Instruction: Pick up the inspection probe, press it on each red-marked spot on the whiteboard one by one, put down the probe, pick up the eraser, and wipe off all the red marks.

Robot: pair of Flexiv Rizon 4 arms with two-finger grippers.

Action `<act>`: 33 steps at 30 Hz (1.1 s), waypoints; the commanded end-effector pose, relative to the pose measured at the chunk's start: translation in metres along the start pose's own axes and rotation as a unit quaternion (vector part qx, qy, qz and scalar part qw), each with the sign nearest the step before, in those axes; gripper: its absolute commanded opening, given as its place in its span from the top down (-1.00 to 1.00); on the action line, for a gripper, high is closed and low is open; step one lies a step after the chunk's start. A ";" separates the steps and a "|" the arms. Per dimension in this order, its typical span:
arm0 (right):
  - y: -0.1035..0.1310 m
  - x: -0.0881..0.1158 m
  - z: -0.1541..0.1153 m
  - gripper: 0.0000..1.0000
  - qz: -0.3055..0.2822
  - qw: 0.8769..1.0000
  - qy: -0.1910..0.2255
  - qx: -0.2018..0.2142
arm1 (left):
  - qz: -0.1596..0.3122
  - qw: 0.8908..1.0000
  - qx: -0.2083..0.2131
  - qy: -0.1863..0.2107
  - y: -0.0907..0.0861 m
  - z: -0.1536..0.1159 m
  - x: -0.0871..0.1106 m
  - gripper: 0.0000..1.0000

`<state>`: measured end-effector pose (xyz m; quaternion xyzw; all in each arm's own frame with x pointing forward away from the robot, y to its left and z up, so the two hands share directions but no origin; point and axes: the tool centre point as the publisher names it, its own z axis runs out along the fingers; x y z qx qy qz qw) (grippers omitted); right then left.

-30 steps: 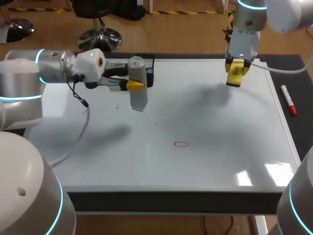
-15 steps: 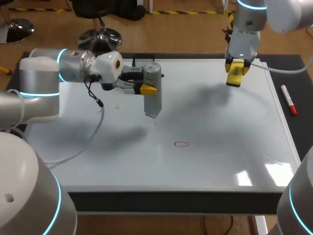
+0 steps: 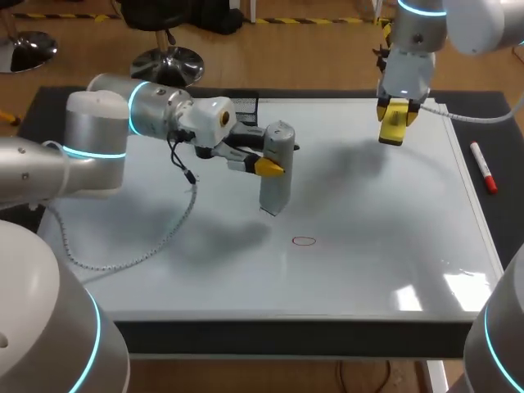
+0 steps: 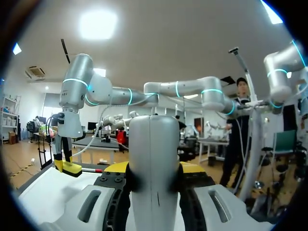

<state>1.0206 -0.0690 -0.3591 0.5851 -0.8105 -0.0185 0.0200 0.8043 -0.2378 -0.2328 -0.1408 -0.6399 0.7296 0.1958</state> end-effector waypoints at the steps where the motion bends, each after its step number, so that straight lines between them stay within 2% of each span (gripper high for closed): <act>1: 0.000 0.001 -0.001 1.00 -0.001 1.000 0.001 0.001 | 0.000 1.000 0.004 0.030 0.003 -0.001 -0.007 1.00; 24: 0.000 0.001 -0.001 1.00 -0.001 1.000 0.001 0.001 | 0.000 1.000 0.004 0.030 0.003 -0.001 -0.007 1.00; 33: 0.000 0.001 -0.001 1.00 -0.001 1.000 0.001 0.001 | -0.002 0.999 0.007 0.045 0.007 0.015 -0.004 1.00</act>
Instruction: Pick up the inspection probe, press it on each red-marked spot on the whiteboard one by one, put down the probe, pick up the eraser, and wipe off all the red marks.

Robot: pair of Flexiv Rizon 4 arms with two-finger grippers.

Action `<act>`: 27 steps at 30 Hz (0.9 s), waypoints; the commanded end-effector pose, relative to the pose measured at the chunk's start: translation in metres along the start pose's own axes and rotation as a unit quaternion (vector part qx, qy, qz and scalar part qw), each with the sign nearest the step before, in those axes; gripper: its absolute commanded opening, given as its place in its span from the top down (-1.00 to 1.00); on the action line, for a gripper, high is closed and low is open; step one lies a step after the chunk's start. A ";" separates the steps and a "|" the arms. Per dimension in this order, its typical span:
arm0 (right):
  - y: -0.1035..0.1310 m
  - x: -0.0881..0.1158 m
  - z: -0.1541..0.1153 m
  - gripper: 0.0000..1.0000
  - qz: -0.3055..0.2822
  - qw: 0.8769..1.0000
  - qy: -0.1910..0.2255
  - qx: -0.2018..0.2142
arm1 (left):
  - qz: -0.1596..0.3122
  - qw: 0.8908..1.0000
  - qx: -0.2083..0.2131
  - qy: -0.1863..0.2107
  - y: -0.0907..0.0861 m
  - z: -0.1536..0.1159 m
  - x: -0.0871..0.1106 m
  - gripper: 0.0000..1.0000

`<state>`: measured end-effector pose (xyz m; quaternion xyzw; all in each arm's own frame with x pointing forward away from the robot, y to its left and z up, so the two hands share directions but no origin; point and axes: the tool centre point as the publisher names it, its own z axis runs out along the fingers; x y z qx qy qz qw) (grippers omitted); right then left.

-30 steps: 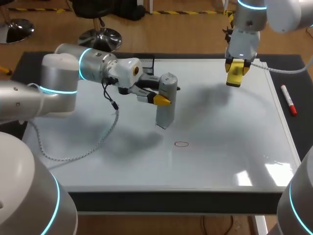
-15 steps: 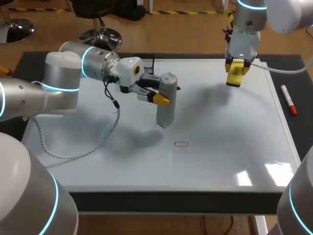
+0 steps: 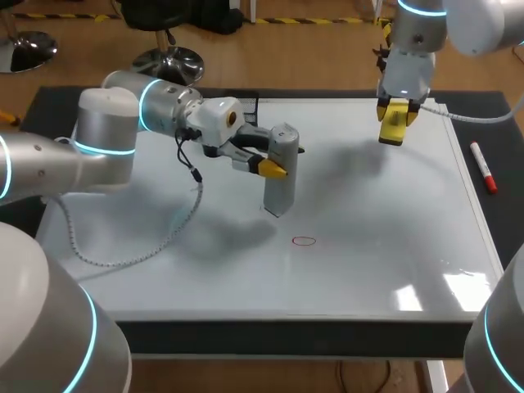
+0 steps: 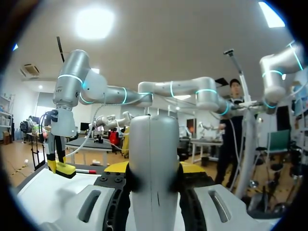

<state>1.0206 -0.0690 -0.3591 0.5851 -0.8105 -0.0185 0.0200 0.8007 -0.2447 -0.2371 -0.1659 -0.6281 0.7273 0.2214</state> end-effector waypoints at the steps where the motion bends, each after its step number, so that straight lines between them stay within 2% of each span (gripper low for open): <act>1: 0.000 0.001 -0.001 1.00 -0.001 1.000 0.002 0.001 | 0.000 1.000 0.002 0.009 0.002 0.010 -0.004 1.00; 11: 0.000 0.001 -0.001 1.00 -0.001 1.000 0.002 0.001 | 0.004 0.999 0.012 0.038 0.017 0.041 -0.005 1.00; 15: 0.000 0.001 -0.001 1.00 -0.001 1.000 0.002 0.001 | 0.005 0.998 0.023 0.052 0.026 0.046 -0.004 1.00; 27: 0.000 0.001 -0.001 1.00 -0.001 1.000 0.002 0.001 | -0.008 0.998 0.034 0.056 0.048 0.052 -0.002 1.00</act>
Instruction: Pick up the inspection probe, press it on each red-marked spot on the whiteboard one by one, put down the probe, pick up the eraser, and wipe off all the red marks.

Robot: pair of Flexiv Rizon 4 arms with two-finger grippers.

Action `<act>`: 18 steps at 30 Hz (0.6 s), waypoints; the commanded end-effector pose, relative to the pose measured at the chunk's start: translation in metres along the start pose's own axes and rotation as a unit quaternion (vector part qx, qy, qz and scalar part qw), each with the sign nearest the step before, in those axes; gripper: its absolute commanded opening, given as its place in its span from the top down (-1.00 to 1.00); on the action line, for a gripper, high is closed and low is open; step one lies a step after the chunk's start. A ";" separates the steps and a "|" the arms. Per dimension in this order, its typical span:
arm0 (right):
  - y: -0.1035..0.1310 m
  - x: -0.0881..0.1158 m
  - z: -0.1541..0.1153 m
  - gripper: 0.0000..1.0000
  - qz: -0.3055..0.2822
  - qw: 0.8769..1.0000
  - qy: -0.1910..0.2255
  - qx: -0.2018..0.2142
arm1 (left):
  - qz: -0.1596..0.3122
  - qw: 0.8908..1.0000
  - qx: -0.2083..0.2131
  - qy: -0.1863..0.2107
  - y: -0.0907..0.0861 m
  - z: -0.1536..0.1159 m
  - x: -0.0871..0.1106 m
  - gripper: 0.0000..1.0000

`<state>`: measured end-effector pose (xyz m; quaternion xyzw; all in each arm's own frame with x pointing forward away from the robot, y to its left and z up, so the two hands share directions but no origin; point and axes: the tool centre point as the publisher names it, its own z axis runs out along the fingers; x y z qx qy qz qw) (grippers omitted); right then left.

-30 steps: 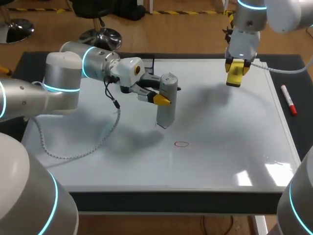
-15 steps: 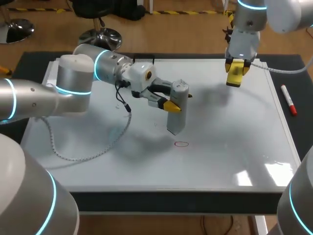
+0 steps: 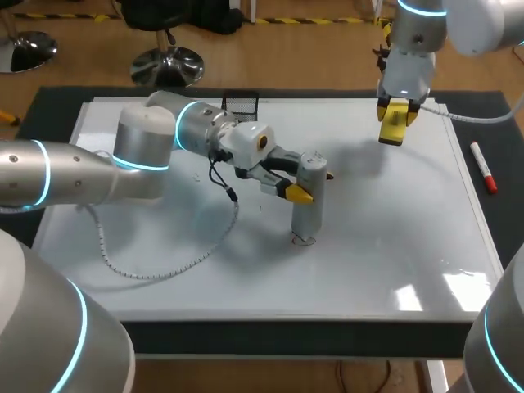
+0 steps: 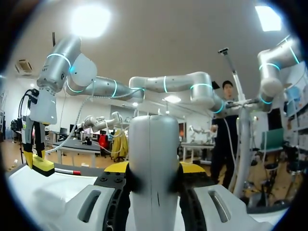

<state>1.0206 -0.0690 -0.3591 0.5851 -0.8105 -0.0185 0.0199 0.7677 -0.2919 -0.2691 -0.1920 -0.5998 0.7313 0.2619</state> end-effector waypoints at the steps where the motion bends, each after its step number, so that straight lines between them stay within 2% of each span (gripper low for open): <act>1: 0.000 0.001 -0.001 1.00 -0.001 1.000 0.002 0.001 | -0.001 1.000 0.012 0.006 0.009 -0.001 -0.004 1.00; 18: 0.000 0.001 -0.001 1.00 -0.001 1.000 0.002 0.001 | -0.007 1.000 0.013 0.001 0.015 -0.003 0.000 1.00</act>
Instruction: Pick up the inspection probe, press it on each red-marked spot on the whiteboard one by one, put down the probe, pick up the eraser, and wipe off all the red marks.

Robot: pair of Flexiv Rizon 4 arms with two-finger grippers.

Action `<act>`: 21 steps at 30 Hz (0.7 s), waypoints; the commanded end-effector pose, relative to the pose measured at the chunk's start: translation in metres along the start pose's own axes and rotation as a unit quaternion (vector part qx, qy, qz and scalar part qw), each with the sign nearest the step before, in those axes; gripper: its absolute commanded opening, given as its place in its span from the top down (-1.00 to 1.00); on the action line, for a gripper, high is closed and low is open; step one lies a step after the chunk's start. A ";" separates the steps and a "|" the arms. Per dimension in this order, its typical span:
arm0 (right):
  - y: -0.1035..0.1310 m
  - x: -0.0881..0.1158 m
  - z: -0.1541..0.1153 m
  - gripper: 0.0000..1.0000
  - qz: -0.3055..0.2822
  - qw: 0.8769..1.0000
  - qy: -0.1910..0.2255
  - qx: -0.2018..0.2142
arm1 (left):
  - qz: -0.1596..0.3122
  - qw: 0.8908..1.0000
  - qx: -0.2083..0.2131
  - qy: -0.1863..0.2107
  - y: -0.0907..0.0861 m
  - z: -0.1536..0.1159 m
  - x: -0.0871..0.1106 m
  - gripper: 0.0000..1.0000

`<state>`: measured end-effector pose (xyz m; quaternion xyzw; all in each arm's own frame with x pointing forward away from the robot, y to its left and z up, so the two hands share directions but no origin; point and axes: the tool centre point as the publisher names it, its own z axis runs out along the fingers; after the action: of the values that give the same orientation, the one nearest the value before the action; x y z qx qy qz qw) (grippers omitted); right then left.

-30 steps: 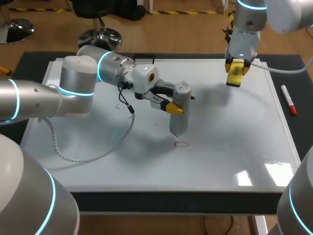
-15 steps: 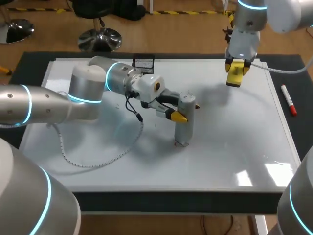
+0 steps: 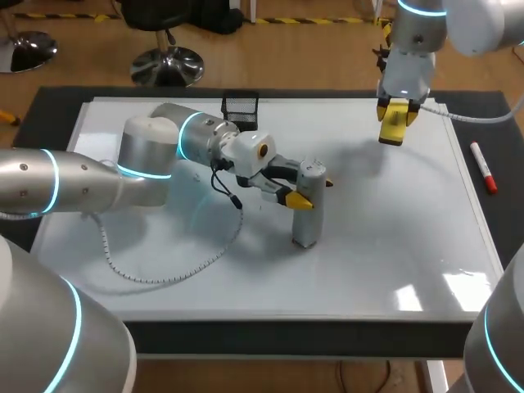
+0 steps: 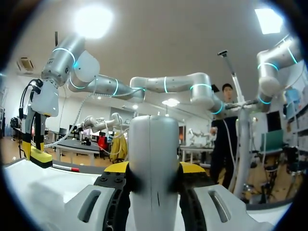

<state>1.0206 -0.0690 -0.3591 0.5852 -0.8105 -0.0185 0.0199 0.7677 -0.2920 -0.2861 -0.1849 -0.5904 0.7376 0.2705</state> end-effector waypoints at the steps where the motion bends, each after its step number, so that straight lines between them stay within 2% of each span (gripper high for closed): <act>1: 0.000 0.001 -0.001 1.00 -0.001 1.000 0.002 0.001 | 0.000 1.000 -0.001 -0.001 -0.001 0.000 0.001 1.00; 21: 0.000 0.001 -0.001 1.00 -0.001 1.000 0.002 0.001 | -0.003 1.000 -0.004 -0.003 0.001 -0.001 0.004 1.00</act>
<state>1.0206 -0.0690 -0.3591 0.5852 -0.8105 -0.0185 0.0199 0.7663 -0.2897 -0.2875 -0.1828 -0.5933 0.7356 0.2711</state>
